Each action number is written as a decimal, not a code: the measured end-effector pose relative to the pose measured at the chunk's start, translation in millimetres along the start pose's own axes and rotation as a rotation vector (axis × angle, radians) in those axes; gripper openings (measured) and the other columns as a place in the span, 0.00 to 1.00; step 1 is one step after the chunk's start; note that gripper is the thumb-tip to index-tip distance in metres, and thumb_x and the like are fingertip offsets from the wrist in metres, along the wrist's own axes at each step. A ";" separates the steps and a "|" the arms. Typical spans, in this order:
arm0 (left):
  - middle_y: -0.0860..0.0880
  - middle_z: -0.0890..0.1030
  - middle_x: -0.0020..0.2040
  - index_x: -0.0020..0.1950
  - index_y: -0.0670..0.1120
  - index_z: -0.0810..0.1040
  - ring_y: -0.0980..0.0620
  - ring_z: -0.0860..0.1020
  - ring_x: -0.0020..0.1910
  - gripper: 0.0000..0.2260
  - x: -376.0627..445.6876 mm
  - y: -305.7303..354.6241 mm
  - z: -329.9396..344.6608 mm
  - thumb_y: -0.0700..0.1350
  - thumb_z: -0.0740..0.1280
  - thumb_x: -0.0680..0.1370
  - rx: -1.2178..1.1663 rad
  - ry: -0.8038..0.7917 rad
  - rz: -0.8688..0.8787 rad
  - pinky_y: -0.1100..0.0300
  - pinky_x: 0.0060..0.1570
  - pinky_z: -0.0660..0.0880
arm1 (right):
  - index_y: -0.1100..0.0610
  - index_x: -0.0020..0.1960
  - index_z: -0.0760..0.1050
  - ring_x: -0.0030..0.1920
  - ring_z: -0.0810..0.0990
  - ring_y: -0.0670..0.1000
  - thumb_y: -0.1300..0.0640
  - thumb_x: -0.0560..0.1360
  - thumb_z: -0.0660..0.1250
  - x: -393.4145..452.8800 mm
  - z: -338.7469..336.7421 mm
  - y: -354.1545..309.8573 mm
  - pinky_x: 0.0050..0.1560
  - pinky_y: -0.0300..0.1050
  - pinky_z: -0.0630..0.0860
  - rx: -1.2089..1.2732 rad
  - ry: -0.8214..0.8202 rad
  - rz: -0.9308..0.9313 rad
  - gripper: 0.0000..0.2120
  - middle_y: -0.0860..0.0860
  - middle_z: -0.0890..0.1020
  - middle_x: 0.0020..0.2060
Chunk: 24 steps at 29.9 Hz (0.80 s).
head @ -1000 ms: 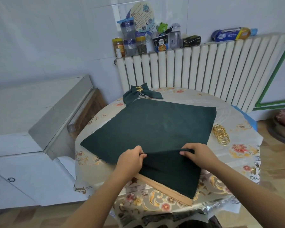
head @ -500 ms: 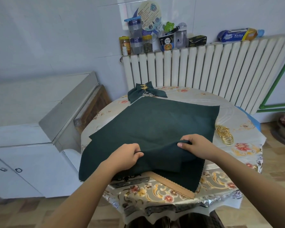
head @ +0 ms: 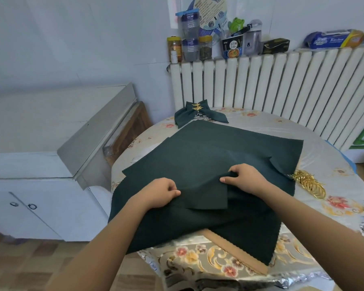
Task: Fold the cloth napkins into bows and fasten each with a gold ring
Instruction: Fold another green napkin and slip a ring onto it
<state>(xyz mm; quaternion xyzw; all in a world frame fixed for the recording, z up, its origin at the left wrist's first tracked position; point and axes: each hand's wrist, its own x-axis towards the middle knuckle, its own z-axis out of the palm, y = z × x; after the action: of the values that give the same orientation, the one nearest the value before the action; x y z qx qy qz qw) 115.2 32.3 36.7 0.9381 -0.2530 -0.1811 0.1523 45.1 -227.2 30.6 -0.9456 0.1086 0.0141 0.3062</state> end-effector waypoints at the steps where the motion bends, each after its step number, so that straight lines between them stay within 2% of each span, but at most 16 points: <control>1: 0.55 0.75 0.39 0.41 0.50 0.74 0.54 0.74 0.42 0.09 4.4 -1.1 2.1 0.52 0.63 0.79 -0.008 0.038 -0.024 0.59 0.41 0.69 | 0.55 0.44 0.78 0.43 0.78 0.51 0.45 0.73 0.69 9.6 4.1 -2.3 0.41 0.44 0.73 -0.008 0.025 0.020 0.13 0.49 0.81 0.40; 3: 0.53 0.77 0.41 0.43 0.49 0.75 0.52 0.76 0.44 0.09 15.1 -3.4 6.5 0.52 0.62 0.79 -0.015 0.108 -0.086 0.58 0.42 0.72 | 0.55 0.47 0.79 0.47 0.78 0.52 0.44 0.73 0.69 30.9 11.8 -6.7 0.46 0.46 0.75 -0.025 0.063 0.047 0.13 0.50 0.81 0.44; 6: 0.52 0.77 0.44 0.46 0.48 0.75 0.50 0.76 0.45 0.08 35.0 -10.2 8.1 0.50 0.60 0.80 -0.023 0.241 -0.177 0.57 0.42 0.71 | 0.52 0.47 0.77 0.50 0.78 0.53 0.44 0.73 0.67 69.1 21.9 -15.3 0.47 0.46 0.73 -0.033 0.085 0.077 0.12 0.49 0.81 0.46; 9: 0.51 0.77 0.51 0.52 0.48 0.75 0.50 0.76 0.49 0.07 58.6 -19.8 7.9 0.48 0.59 0.80 -0.046 0.385 -0.215 0.55 0.52 0.72 | 0.50 0.49 0.77 0.54 0.77 0.54 0.42 0.74 0.65 112.8 32.8 -20.6 0.52 0.46 0.70 -0.102 0.077 0.074 0.12 0.49 0.81 0.50; 11: 0.51 0.74 0.54 0.56 0.48 0.74 0.52 0.73 0.53 0.07 68.0 -25.3 10.8 0.47 0.61 0.80 -0.088 0.493 -0.172 0.56 0.57 0.70 | 0.49 0.53 0.77 0.58 0.73 0.54 0.41 0.73 0.66 126.0 40.5 -21.3 0.56 0.47 0.67 -0.191 0.115 0.049 0.14 0.49 0.80 0.54; 13: 0.53 0.72 0.54 0.56 0.49 0.76 0.55 0.70 0.54 0.07 76.7 -32.1 16.0 0.47 0.63 0.79 -0.150 0.540 -0.033 0.58 0.59 0.67 | 0.48 0.55 0.76 0.60 0.68 0.53 0.43 0.72 0.69 133.5 48.3 -21.7 0.58 0.45 0.62 -0.221 0.203 -0.063 0.15 0.47 0.76 0.55; 15: 0.56 0.72 0.51 0.52 0.51 0.79 0.58 0.68 0.53 0.05 78.1 -35.6 21.3 0.48 0.66 0.78 -0.202 0.502 0.150 0.59 0.60 0.66 | 0.45 0.53 0.77 0.58 0.66 0.49 0.44 0.70 0.71 126.6 51.6 -24.0 0.59 0.44 0.60 -0.103 0.198 -0.267 0.13 0.44 0.73 0.53; 17: 0.58 0.72 0.53 0.51 0.53 0.80 0.61 0.67 0.56 0.07 81.4 -39.2 28.0 0.53 0.65 0.77 -0.206 0.421 0.240 0.58 0.62 0.63 | 0.40 0.50 0.77 0.57 0.64 0.45 0.39 0.67 0.72 120.8 52.7 -24.5 0.62 0.44 0.59 -0.037 -0.032 -0.380 0.14 0.40 0.72 0.51; 19: 0.60 0.70 0.60 0.57 0.56 0.78 0.62 0.63 0.62 0.14 80.4 -41.5 29.3 0.61 0.64 0.75 -0.174 0.334 0.248 0.60 0.65 0.56 | 0.37 0.52 0.76 0.59 0.61 0.43 0.36 0.64 0.72 114.6 55.1 -23.2 0.62 0.43 0.55 -0.097 -0.244 -0.402 0.19 0.38 0.70 0.55; 21: 0.61 0.66 0.64 0.63 0.59 0.74 0.63 0.59 0.65 0.23 85.0 -45.5 28.8 0.66 0.64 0.71 -0.139 0.229 0.233 0.63 0.66 0.52 | 0.37 0.54 0.75 0.60 0.60 0.43 0.36 0.63 0.73 118.4 60.4 -19.1 0.61 0.42 0.53 -0.134 -0.248 -0.402 0.21 0.38 0.69 0.55; 24: 0.63 0.66 0.64 0.62 0.61 0.73 0.63 0.59 0.66 0.25 89.6 -46.7 22.1 0.67 0.68 0.67 -0.175 0.140 0.209 0.63 0.67 0.53 | 0.43 0.48 0.78 0.56 0.63 0.44 0.39 0.65 0.73 126.6 66.1 -20.8 0.56 0.41 0.54 -0.117 -0.138 -0.407 0.14 0.39 0.71 0.50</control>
<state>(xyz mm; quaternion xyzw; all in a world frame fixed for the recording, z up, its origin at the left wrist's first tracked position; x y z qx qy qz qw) 197.8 19.1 -24.1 0.9001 -0.3215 -0.1197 0.2687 175.7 -197.2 -22.9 -0.9610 -0.1068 0.0229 0.2539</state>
